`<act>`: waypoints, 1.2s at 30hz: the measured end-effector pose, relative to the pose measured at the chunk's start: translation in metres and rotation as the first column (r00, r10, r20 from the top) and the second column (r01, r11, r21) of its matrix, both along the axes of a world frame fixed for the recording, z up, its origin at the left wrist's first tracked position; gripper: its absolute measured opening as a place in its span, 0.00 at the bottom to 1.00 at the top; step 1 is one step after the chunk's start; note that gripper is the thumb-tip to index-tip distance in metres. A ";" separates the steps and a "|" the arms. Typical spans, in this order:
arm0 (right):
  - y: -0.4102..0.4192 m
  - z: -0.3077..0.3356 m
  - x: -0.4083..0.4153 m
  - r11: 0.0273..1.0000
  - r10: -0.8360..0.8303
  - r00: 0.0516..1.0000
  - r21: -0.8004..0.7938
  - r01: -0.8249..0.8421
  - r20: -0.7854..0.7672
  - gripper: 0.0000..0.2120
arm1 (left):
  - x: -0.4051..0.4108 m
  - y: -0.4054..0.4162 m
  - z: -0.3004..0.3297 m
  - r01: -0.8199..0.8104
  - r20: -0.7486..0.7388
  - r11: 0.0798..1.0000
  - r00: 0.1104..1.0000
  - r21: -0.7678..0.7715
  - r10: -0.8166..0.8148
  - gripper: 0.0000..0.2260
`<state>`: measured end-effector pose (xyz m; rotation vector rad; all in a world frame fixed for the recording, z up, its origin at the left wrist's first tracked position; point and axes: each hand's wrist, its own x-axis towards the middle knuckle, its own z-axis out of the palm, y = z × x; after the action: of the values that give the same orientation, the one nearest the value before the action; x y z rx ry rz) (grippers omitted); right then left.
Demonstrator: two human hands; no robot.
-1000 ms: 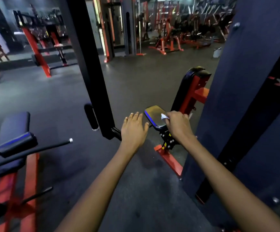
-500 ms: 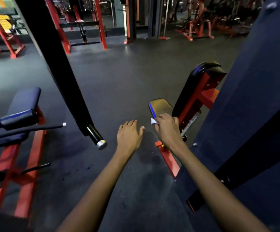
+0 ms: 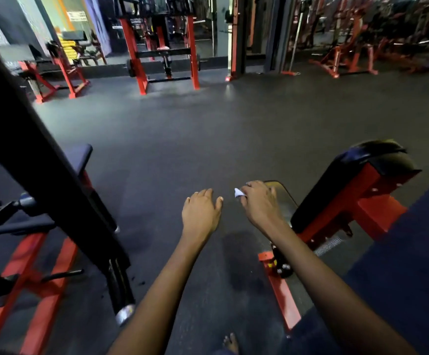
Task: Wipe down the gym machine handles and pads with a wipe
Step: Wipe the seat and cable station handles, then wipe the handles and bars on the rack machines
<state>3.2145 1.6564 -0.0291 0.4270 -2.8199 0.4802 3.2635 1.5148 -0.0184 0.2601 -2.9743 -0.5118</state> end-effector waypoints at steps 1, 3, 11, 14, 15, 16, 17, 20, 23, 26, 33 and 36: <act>-0.002 -0.001 -0.012 1.000 0.002 1.000 -0.005 -0.002 0.007 0.12 | -0.010 -0.001 -0.001 -0.007 -0.002 1.000 1.000 0.015 0.007 0.20; -0.008 -0.003 -0.035 1.000 0.012 0.999 0.010 -0.012 0.052 0.12 | -0.031 -0.007 0.001 -0.032 0.025 0.998 0.999 0.049 0.031 0.19; -0.057 0.004 -0.184 0.992 0.114 0.990 0.047 -0.118 0.080 0.15 | -0.157 -0.049 0.000 -0.186 0.035 0.978 0.982 0.092 0.184 0.21; -0.084 -0.001 -0.227 0.984 0.171 0.980 0.034 -0.176 0.106 0.13 | -0.189 -0.069 -0.006 -0.253 0.054 0.963 0.967 0.095 0.249 0.21; -0.094 -0.003 -0.240 0.981 0.189 0.974 0.025 -0.193 0.122 0.12 | -0.198 -0.076 -0.008 -0.278 0.057 0.956 0.960 0.092 0.273 0.21; -0.104 -0.004 -0.251 0.976 0.212 0.967 0.015 -0.216 0.140 0.12 | -0.207 -0.084 -0.010 -0.298 0.062 0.950 0.954 0.089 0.293 0.21; -0.118 -0.006 -0.268 0.968 0.249 0.956 -0.004 -0.252 0.154 0.12 | -0.218 -0.094 -0.011 -0.328 0.066 0.941 0.944 0.081 0.323 0.21; -0.159 -0.012 -0.311 0.932 0.362 0.921 -0.088 -0.353 0.143 0.14 | -0.250 -0.122 -0.022 -0.416 0.059 0.908 0.909 0.057 0.413 0.21; -0.203 -0.015 -0.355 0.887 0.462 0.872 -0.075 -0.456 0.161 0.16 | -0.283 -0.155 -0.035 -0.503 0.041 0.863 0.864 0.044 0.502 0.21; -0.247 -0.013 -0.390 0.819 0.571 0.798 -0.078 -0.568 0.193 0.14 | -0.310 -0.187 -0.040 -0.595 0.031 0.803 0.804 0.046 0.594 0.22; -0.343 -0.006 -0.448 0.616 0.777 0.595 -0.054 -0.786 0.207 0.11 | -0.350 -0.247 -0.045 -0.781 0.022 0.624 0.624 0.035 0.781 0.23; -0.390 -0.016 -0.461 0.520 0.839 0.496 -0.060 -0.852 0.226 0.10 | -0.358 -0.274 -0.056 -0.842 0.026 0.537 0.539 0.047 0.842 0.23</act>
<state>2.7532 1.2667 -0.0448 1.9471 -2.6088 0.6367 2.9055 1.2408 -0.0743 1.5923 -2.3672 -0.4284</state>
